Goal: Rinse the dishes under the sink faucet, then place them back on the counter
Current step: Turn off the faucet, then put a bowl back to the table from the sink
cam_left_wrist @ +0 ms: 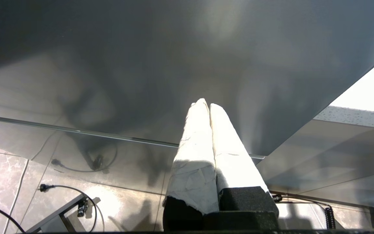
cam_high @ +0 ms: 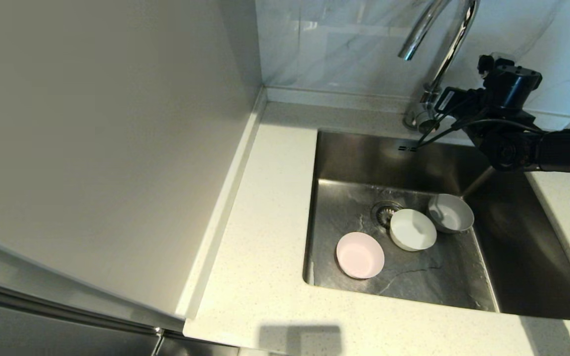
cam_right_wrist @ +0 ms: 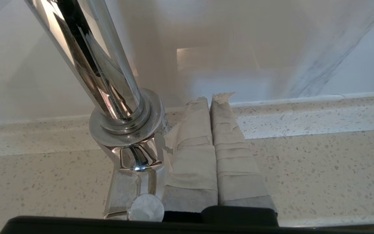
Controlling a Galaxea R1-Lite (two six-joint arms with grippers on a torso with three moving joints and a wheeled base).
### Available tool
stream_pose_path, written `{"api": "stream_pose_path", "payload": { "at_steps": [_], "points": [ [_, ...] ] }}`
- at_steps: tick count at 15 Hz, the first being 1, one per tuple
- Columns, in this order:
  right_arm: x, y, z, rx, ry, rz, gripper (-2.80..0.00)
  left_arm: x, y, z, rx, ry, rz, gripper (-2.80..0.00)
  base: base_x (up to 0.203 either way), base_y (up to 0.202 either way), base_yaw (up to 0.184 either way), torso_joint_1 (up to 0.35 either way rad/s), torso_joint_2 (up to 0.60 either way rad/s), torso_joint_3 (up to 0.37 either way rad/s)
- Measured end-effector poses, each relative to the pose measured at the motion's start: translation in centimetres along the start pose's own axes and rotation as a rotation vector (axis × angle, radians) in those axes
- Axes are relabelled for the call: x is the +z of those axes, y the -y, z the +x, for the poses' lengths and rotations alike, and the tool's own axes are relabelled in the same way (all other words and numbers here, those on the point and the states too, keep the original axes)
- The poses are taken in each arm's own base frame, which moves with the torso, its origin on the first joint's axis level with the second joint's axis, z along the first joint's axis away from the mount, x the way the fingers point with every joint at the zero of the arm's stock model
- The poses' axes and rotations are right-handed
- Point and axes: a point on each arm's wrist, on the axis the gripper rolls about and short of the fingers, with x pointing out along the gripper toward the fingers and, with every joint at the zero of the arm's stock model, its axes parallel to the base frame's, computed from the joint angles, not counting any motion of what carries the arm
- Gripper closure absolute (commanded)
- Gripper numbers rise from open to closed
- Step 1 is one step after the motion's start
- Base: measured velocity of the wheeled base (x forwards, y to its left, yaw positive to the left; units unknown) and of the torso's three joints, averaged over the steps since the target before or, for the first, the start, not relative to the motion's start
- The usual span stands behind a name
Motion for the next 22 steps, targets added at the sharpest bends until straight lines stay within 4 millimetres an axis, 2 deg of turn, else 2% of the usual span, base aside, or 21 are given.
{"api": "stream_pose_path", "payload": {
  "at_steps": [12, 16, 22],
  "points": [
    [0.1, 0.0, -0.1, 0.001, 0.001, -0.013, 0.0, 0.0, 0.0, 0.0, 0.0, 0.0, 0.0, 0.0, 0.0, 0.0, 0.0, 0.0, 0.0, 0.0],
    [0.7, 2.3, -0.7, -0.04, -0.032, -0.028, 0.0, 0.0, 0.0, 0.0, 0.0, 0.0, 0.0, 0.0, 0.0, 0.0, 0.0, 0.0, 0.0, 0.0],
    [3.1, 7.6, -2.5, -0.124, -0.039, -0.036, 0.0, 0.0, 0.0, 0.0, 0.0, 0.0, 0.0, 0.0, 0.0, 0.0, 0.0, 0.0, 0.0, 0.0]
  ]
}}
